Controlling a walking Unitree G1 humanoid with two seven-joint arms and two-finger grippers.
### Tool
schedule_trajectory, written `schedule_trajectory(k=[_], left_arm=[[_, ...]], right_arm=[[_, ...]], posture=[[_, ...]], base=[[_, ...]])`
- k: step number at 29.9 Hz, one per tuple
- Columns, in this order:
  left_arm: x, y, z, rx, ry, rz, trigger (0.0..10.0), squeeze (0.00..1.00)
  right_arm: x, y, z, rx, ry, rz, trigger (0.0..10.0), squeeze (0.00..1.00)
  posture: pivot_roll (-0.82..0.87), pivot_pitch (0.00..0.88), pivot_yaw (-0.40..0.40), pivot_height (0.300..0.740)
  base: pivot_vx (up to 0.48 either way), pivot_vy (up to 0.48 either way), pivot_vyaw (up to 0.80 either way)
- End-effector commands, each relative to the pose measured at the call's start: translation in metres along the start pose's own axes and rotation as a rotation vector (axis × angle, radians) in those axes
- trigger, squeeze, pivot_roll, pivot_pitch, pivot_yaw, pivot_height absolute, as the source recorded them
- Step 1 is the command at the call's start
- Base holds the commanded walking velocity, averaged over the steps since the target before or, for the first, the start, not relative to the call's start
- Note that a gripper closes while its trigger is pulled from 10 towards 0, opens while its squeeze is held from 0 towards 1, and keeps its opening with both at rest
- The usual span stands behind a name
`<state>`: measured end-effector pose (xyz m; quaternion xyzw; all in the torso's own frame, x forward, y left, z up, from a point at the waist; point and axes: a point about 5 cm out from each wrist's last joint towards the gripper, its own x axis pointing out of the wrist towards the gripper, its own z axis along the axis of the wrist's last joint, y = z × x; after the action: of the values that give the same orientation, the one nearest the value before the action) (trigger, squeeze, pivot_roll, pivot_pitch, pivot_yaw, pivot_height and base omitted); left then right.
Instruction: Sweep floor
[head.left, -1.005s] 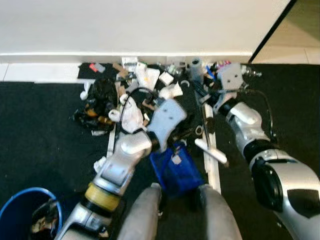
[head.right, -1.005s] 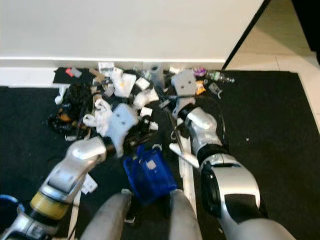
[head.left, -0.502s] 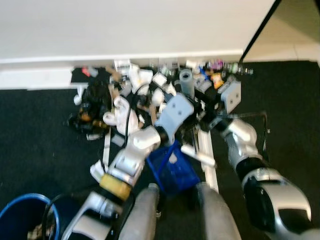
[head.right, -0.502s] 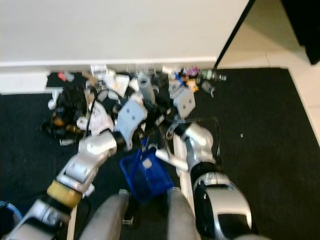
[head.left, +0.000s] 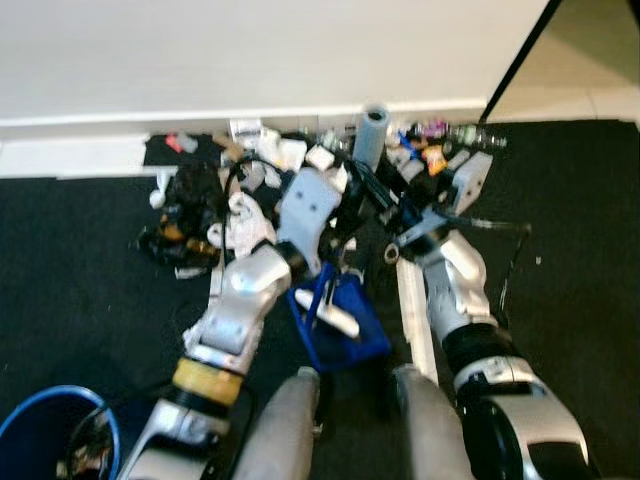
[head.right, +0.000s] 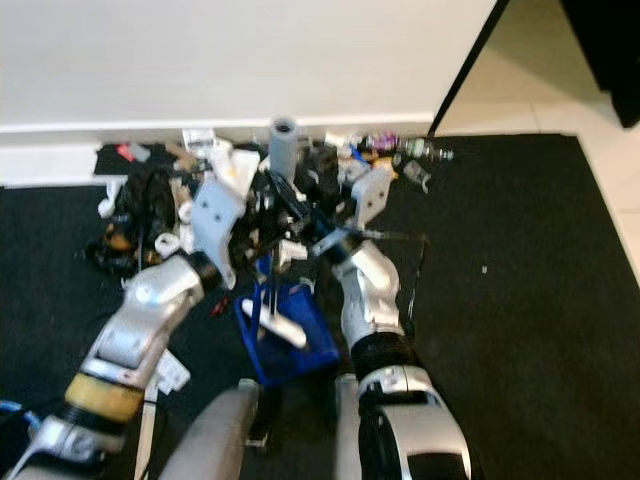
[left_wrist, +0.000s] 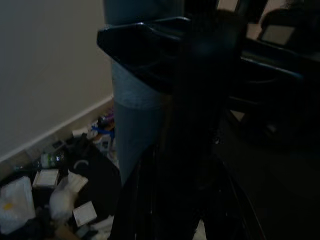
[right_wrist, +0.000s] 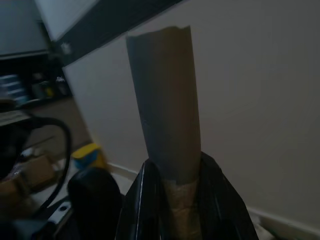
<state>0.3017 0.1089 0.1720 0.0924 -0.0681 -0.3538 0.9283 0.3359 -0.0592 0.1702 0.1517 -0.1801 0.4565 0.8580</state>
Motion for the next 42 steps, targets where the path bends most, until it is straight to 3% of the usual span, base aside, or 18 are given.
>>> schedule_trajectory(k=[1, 2, 4, 7, 8, 10, 13, 16, 20, 21, 26, 31, 34, 36, 38, 39, 42], left_arm=[[-0.028, 0.049, -0.003, -0.063, 0.022, 0.287, 10.0, 0.00], [-0.035, 0.055, -0.002, -0.057, 0.019, 0.325, 10.0, 0.00], [-0.040, 0.060, -0.003, -0.046, 0.026, 0.360, 10.0, 0.00], [-0.044, 0.063, -0.005, -0.033, 0.037, 0.383, 10.0, 0.00], [-0.049, 0.069, -0.007, -0.008, 0.063, 0.409, 10.0, 0.00], [-0.049, 0.069, -0.007, -0.008, 0.063, 0.409, 10.0, 0.00], [-0.056, 0.079, -0.006, 0.011, 0.098, 0.435, 10.0, 0.00], [-0.058, 0.086, -0.005, 0.022, 0.113, 0.450, 10.0, 0.00], [-0.054, 0.095, -0.004, 0.015, 0.111, 0.462, 10.0, 0.00], [-0.047, 0.096, -0.011, -0.032, 0.127, 0.427, 10.0, 0.00], [-0.034, 0.089, -0.031, -0.068, 0.187, 0.398, 10.0, 0.00], [-0.024, 0.079, -0.036, -0.136, 0.157, 0.378, 10.0, 0.00], [-0.012, 0.065, -0.039, -0.171, 0.131, 0.322, 10.0, 0.00], [-0.005, 0.050, -0.041, -0.143, 0.129, 0.254, 10.0, 0.00], [-0.003, 0.046, -0.041, -0.134, 0.129, 0.237, 10.0, 0.00], [0.003, 0.030, -0.042, -0.147, 0.120, 0.165, 10.0, 0.00], [0.006, 0.015, -0.044, -0.170, 0.119, 0.097, 10.0, 0.00]], right_arm=[[0.012, 0.025, 0.003, 0.021, -0.088, 0.122, 10.0, 0.00], [0.008, 0.010, 0.021, -0.033, -0.123, 0.057, 10.0, 0.00], [0.002, -0.006, 0.035, -0.091, -0.147, -0.020, 10.0, 0.00], [-0.004, -0.017, 0.044, -0.125, -0.159, -0.078, 10.0, 0.00], [-0.016, -0.035, 0.055, -0.161, -0.166, -0.180, 10.0, 0.00], [-0.016, -0.035, 0.055, -0.161, -0.166, -0.180, 10.0, 0.00], [-0.033, -0.053, 0.061, -0.210, -0.113, -0.270, 10.0, 0.00], [-0.041, -0.060, 0.060, -0.223, -0.068, -0.305, 10.0, 0.00], [-0.051, -0.072, 0.054, -0.248, 0.010, -0.343, 10.0, 0.00], [-0.055, -0.078, 0.049, -0.267, 0.061, -0.385, 10.0, 0.00], [-0.063, -0.089, 0.040, -0.302, 0.160, -0.459, 10.0, 0.00], [-0.067, -0.090, 0.031, -0.309, 0.218, -0.465, 10.0, 0.00], [-0.067, -0.086, 0.019, -0.287, 0.251, -0.444, 10.0, 0.00], [-0.063, -0.082, 0.010, -0.250, 0.269, -0.422, 10.0, 0.00], [-0.062, -0.080, 0.008, -0.240, 0.272, -0.417, 10.0, 0.00], [-0.053, -0.073, -0.002, -0.207, 0.294, -0.380, 10.0, 0.00], [-0.045, -0.065, -0.011, -0.186, 0.310, -0.342, 10.0, 0.00]], posture=[[0.07, 0.301, -0.023, 0.740], [0.07, 0.296, -0.024, 0.740], [0.06, 0.290, -0.022, 0.740], [0.06, 0.288, -0.021, 0.740], [0.05, 0.280, -0.017, 0.740], [0.05, 0.280, -0.017, 0.740], [0.05, 0.280, -0.013, 0.740], [0.06, 0.279, -0.009, 0.740], [0.06, 0.280, -0.010, 0.740], [0.07, 0.283, -0.012, 0.740], [0.07, 0.285, -0.006, 0.740], [0.07, 0.287, -0.001, 0.740], [0.08, 0.289, 0.001, 0.740], [0.08, 0.290, 0.001, 0.740], [0.08, 0.290, 0.001, 0.740], [0.09, 0.288, 0.003, 0.740], [0.09, 0.287, 0.004, 0.740]], base=[[0.000, 0.000, 0.00], [0.000, 0.000, 0.00], [0.000, 0.000, 0.00], [0.000, 0.000, 0.00], [0.000, 0.000, 0.00], [0.000, 0.000, 0.00], [0.000, 0.000, 0.00], [0.000, 0.000, 0.00], [0.000, 0.000, 0.00], [0.000, 0.000, 0.00], [0.000, 0.000, 0.00], [0.000, 0.000, 0.00], [0.000, 0.000, 0.00], [0.000, 0.000, 0.00], [0.000, 0.000, 0.00], [0.000, 0.000, 0.00], [0.000, 0.000, 0.00]])
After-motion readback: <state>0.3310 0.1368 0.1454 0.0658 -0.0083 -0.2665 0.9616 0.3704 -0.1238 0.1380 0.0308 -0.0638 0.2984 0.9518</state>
